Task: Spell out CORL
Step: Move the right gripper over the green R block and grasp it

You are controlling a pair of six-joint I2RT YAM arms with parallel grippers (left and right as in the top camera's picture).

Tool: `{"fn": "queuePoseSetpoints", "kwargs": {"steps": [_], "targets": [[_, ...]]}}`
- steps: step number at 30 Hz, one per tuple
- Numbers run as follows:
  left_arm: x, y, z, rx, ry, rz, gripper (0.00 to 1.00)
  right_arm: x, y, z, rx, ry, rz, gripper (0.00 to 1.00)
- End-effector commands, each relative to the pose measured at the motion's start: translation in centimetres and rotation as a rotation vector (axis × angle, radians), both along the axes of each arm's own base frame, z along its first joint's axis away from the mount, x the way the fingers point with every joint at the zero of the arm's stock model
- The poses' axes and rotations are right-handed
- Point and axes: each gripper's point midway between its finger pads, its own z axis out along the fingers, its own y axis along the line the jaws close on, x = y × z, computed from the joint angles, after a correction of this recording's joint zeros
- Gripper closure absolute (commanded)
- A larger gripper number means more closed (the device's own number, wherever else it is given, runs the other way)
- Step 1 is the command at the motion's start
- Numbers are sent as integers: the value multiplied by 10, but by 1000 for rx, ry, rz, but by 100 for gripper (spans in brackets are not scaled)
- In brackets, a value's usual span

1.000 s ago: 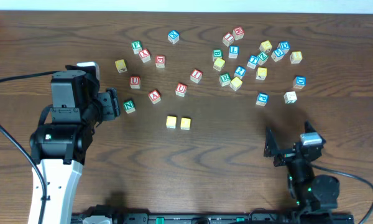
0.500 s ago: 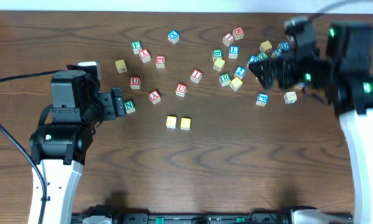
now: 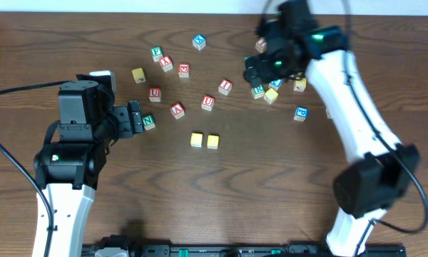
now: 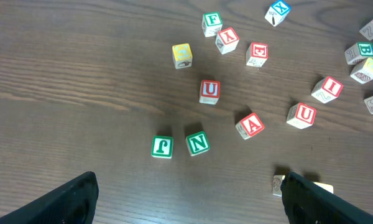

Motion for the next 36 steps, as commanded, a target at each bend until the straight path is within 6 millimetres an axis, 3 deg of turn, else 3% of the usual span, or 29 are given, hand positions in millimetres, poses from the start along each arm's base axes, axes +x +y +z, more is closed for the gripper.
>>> {"fn": "queuePoseSetpoints", "kwargs": {"steps": [1,4,8,23,36], "targets": [[2,1,7,7,-17,-6,8,17,-14,-17,-82,17,-147,27],[2,1,7,7,-17,-6,8,17,-13,-40,-84,80,-199,24],[2,1,7,7,-17,-7,8,17,-17,-64,-93,147,-262,37],[2,1,7,7,-17,-6,8,18,-15,-125,-141,248,-252,35],[2,1,7,7,-17,-6,8,35,-8,-135,-127,188,-196,35]]}}
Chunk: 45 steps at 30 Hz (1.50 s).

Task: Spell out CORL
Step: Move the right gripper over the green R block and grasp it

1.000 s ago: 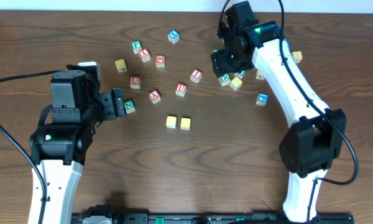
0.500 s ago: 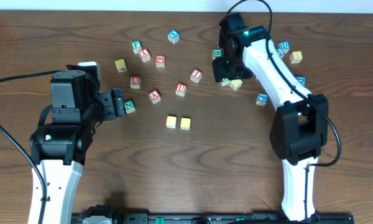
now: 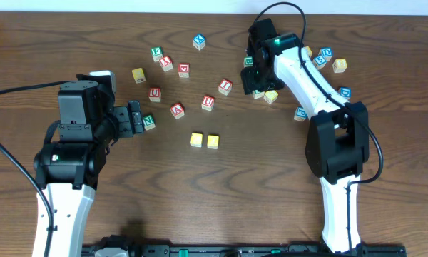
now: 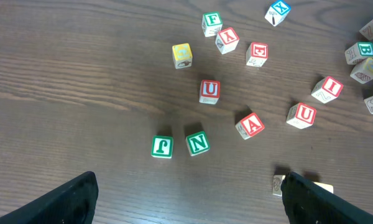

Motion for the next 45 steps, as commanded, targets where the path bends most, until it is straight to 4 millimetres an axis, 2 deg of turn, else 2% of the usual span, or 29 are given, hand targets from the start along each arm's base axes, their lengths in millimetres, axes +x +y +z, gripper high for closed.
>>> {"fn": "queuePoseSetpoints", "kwargs": {"steps": [1,12,16,23,36,45], "targets": [[2,1,7,8,-17,-6,8,9,0,-2,-2,-24,23,36],[2,1,7,8,-17,-6,8,8,4,-21,-11,0,37,38],[2,1,7,8,-17,-6,8,8,2,-21,-17,2,33,39],[2,1,7,8,-17,-6,7,9,1,-21,-16,-1,30,52],[2,1,7,8,-17,-6,8,4,0,-27,-21,19,9,55],[2,1,7,8,-17,-6,8,2,-3,-28,-22,32,-74,58]]}}
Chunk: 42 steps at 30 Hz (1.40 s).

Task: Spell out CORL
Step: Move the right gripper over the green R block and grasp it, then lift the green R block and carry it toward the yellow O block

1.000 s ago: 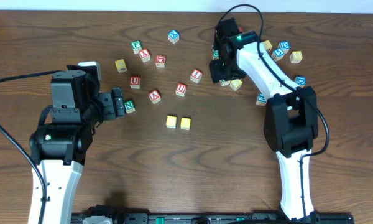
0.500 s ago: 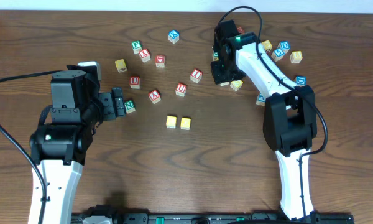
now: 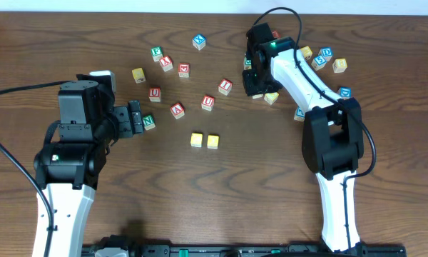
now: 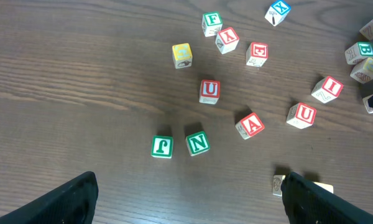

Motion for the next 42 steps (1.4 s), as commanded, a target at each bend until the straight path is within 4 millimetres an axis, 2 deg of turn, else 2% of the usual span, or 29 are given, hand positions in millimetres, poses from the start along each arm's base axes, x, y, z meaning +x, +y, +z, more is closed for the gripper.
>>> {"fn": "queuePoseSetpoints", "kwargs": {"steps": [1,18,28,39,42], "targets": [[2,1,7,7,-17,-7,8,-2,-3,-4,-10,13,-42,58],[2,1,7,7,-17,-6,8,-9,-6,-14,-37,29,11,62],[2,1,7,7,-17,-6,8,3,-1,-12,-23,-24,34,63],[2,1,7,7,-17,-6,8,1,-2,-12,-27,-15,39,73],[2,1,7,8,-17,-6,8,-1,-1,-13,-28,-11,45,78]]}}
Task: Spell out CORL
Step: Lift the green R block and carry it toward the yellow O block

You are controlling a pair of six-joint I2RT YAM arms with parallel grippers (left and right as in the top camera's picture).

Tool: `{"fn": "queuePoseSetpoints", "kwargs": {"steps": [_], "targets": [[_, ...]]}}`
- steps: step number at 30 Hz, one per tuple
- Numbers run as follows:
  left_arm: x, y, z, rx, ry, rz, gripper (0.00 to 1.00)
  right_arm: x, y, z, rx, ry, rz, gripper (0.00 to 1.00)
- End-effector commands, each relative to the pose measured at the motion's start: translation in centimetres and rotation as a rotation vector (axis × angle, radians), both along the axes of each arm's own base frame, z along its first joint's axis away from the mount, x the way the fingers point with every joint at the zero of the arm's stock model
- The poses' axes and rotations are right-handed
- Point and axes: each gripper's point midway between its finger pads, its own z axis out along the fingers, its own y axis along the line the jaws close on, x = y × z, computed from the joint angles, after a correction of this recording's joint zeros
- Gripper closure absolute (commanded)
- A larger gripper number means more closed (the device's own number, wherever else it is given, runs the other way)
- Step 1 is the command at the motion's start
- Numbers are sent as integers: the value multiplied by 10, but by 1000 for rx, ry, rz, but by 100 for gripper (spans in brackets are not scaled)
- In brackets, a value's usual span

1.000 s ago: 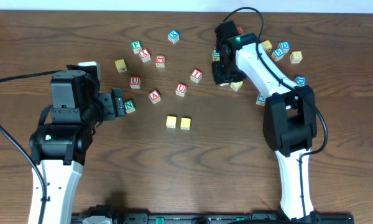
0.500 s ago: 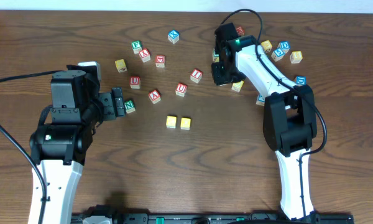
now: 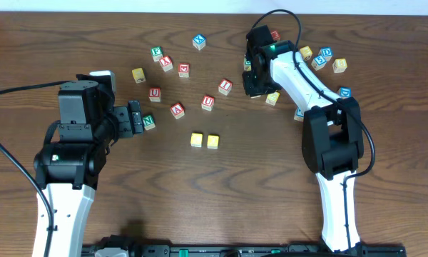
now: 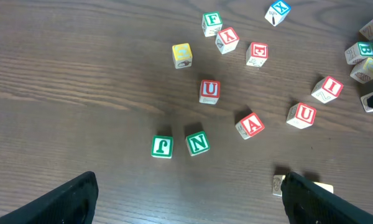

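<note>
Two yellow blocks [image 3: 196, 139] [image 3: 212, 140] lie side by side mid-table. Lettered blocks are scattered behind them: a red U [image 3: 208, 103], a red I [image 3: 225, 87], a red A [image 3: 177, 110] and a green N [image 4: 198, 143]. My right gripper [image 3: 254, 84] is down in the right-hand cluster, beside a yellow block [image 3: 272, 98]. Its jaws and what lies under it are hidden by the wrist. My left gripper [image 3: 138, 118] hovers at the left, open and holding nothing. Its fingers [image 4: 71, 200] frame bare wood.
More blocks lie at the back: green F [image 4: 211, 23], red Y [image 4: 227, 40], red E [image 4: 257, 53], blue X [image 4: 277, 11], a yellow one [image 4: 181, 55]. A further group [image 3: 327, 57] lies right of my right arm. A green J [image 4: 163, 147] is next to the N.
My right gripper has settled slightly lower onto the block at the left edge of the right-hand cluster, now covering it in both views. The left arm and all other blocks are unchanged.
At first my right arm was high above the right-hand cluster. Then it was stretched out with its gripper down beside those blocks, and it has stayed there, edging closer. My left gripper has stayed open at the left throughout. The two yellow blocks have not moved.
</note>
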Motion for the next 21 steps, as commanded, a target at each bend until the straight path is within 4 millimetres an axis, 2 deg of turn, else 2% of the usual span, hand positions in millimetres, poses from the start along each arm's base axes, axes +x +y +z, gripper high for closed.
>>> {"fn": "queuePoseSetpoints", "kwargs": {"steps": [1,15,17,21], "targets": [[2,1,7,8,-17,-6,8,-4,1,-4,-13,11,13,79],[2,1,7,8,-17,-6,7,-9,3,1,-3,35,17,82],[2,1,7,8,-17,-6,8,-9,2,6,-5,43,16,83],[2,1,7,8,-17,-6,8,-12,4,35,-14,58,17,87]]}}
